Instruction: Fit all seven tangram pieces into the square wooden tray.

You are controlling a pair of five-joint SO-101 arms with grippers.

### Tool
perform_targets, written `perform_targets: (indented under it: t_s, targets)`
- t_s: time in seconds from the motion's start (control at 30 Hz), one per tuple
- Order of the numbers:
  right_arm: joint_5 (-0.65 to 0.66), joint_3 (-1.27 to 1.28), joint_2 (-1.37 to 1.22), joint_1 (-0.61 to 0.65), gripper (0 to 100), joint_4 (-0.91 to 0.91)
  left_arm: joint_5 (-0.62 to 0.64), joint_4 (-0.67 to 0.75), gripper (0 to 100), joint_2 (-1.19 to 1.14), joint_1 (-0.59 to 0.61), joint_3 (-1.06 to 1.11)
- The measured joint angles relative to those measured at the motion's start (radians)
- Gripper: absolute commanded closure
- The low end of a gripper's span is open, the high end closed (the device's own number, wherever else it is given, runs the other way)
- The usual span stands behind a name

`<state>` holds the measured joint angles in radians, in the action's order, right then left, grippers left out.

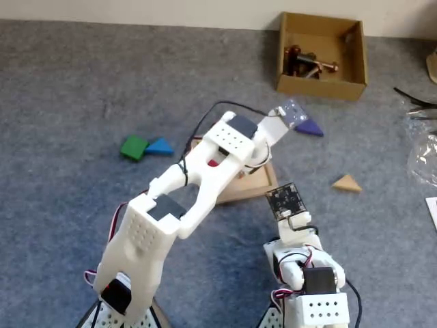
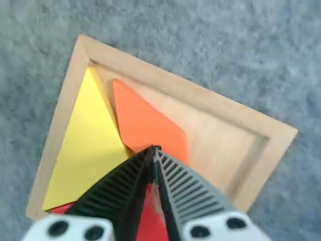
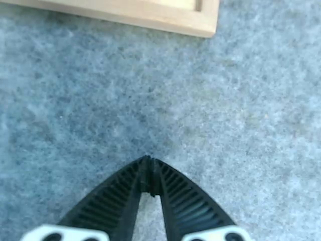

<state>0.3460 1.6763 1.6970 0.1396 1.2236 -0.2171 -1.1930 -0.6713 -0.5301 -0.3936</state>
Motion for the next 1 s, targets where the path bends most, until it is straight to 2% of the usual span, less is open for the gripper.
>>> perform_targets:
  t_s: [0.33,0.53,1.0]
  targets:
    - [0.0,0.0,0.0,0.0,99.3,0.0,0.002,-0.187,100,-0.002,0.002,-0.15]
    - [0.0,0.0,0.0,0.0,99.3,0.0,0.008,-0.264,100,-0.002,0.003,-0.16]
    - [0.0,0.0,0.0,0.0,99.3,0.0,0.051,-0.285,100,-0.002,0.003,-0.16]
